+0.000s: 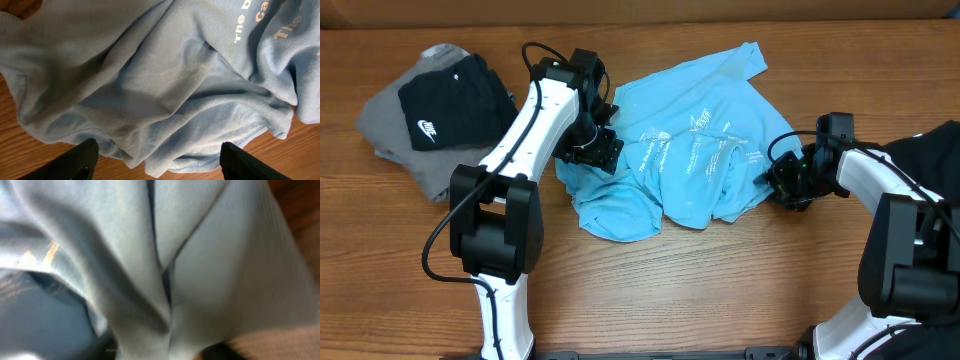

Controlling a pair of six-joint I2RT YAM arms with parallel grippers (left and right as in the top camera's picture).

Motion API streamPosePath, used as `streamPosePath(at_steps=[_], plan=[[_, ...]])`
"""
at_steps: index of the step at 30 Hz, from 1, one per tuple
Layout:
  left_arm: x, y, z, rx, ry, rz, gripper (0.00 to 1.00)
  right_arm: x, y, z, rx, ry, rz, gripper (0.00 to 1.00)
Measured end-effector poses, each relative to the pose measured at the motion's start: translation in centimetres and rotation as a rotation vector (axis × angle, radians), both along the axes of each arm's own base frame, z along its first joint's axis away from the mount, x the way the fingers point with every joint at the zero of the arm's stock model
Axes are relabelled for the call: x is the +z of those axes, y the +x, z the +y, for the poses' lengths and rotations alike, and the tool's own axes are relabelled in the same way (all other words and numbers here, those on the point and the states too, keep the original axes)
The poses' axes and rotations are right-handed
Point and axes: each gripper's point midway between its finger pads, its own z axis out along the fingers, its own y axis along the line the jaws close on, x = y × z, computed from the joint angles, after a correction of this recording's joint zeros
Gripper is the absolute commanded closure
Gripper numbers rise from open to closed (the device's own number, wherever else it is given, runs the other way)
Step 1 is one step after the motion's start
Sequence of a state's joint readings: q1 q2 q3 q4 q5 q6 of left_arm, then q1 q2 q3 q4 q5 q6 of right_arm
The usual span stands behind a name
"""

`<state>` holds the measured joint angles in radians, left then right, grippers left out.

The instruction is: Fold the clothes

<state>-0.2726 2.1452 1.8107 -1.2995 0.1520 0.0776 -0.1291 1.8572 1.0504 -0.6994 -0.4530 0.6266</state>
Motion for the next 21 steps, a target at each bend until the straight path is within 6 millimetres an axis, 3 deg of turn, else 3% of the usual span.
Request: streamPosePath(at_steps=[3, 7, 9, 12, 16, 17, 20, 21], plan=[[0.0, 0.0, 0.0, 0.000, -0.001, -0.002, 0.19, -0.3, -1.1, 0.1, 0.018, 0.007, 0.045, 0.96], [0.0, 0.1, 0.0, 0.000, -0.002, -0.005, 0.18, 2.0, -2.9, -0.8, 0.062, -0.014, 0.159, 0.96], [0.0, 0.3, -0.1, 0.000, -0.004, -0.013, 0.18, 4.6, -2.6, -2.2, 0.083, -0.065, 0.188, 0.96], [0.0, 0.7, -0.2, 0.000, -0.008, -0.029, 0.18, 9.5, -0.6, -5.0, 0.105, -0.201, 0.150, 0.96], [0.0, 1.1, -0.3, 0.000, -0.014, -0.047, 0.18, 15.8, 3.1, -7.6, 0.117, -0.355, -0.022, 0.96], [0.0, 1.2, -0.4, 0.000, -0.015, -0.050, 0.18, 17.0, 4.2, -7.9, 0.111, -0.376, -0.081, 0.81], [0.0, 1.3, -0.4, 0.000, -0.015, -0.053, 0.18, 20.4, 8.4, -8.2, 0.096, -0.406, -0.297, 0.07], [0.0, 1.3, -0.4, 0.000, -0.015, -0.053, 0.18, 20.7, 8.7, -8.1, 0.097, -0.406, -0.314, 0.00]])
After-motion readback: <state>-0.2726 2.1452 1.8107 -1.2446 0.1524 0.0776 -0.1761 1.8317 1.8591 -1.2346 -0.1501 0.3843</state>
